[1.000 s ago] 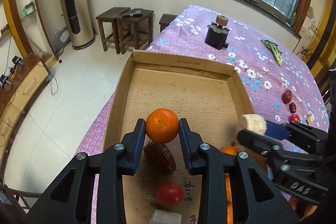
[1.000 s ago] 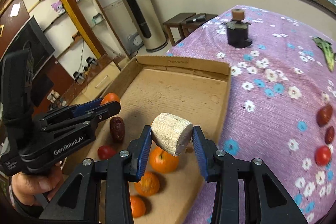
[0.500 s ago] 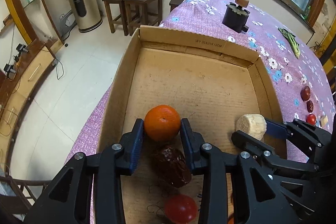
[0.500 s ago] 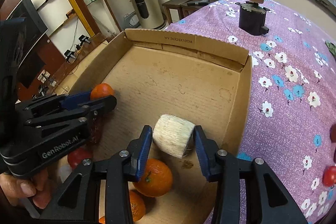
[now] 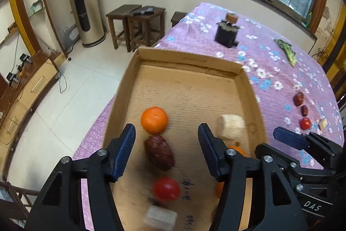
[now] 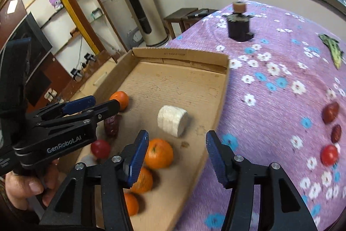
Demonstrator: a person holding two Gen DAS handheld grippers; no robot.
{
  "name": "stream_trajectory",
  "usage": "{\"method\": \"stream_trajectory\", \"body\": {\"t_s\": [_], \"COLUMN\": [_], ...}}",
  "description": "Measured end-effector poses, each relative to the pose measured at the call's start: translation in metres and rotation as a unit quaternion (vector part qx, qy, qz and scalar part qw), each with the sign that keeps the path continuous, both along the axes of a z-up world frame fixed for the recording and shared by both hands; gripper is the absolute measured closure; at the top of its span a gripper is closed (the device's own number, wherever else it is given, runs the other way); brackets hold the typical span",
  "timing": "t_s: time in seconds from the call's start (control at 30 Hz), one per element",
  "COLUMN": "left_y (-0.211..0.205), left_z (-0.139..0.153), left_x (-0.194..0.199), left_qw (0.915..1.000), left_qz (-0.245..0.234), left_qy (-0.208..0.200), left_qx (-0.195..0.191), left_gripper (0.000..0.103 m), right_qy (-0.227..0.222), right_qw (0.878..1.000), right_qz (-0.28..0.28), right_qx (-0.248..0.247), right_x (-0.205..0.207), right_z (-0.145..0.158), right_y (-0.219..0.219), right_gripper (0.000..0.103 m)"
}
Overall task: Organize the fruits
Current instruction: 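Move both open tools back toward the tomato and pale cube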
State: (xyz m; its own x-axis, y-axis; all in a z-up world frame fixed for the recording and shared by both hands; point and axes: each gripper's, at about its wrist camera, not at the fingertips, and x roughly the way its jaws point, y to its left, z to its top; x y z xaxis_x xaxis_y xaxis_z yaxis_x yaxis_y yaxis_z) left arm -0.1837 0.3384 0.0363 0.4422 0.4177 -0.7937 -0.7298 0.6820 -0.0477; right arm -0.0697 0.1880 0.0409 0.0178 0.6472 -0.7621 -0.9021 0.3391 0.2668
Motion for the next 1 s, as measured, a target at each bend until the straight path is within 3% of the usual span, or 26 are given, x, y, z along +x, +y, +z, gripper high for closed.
{"method": "stream_trajectory", "body": {"t_s": [0.57,1.0], "left_y": [-0.078,-0.123], "left_z": [0.030,0.031], "left_x": [0.025,0.044], "left_qw": [0.9962,0.9907], "left_qz": [-0.078,-0.132], "left_qy": [-0.030,-0.033], "left_qx": [0.026,0.014], "left_gripper": [0.044,0.041], "right_qy": [0.013,0.010], "right_qw": [0.995,0.987], "right_qz": [-0.094,-0.154], "right_qx": [0.041,0.043], "right_x": [0.029,0.053], "right_z": [0.018,0.018], "right_y": [-0.128,-0.186], "right_gripper": [0.046,0.046]}}
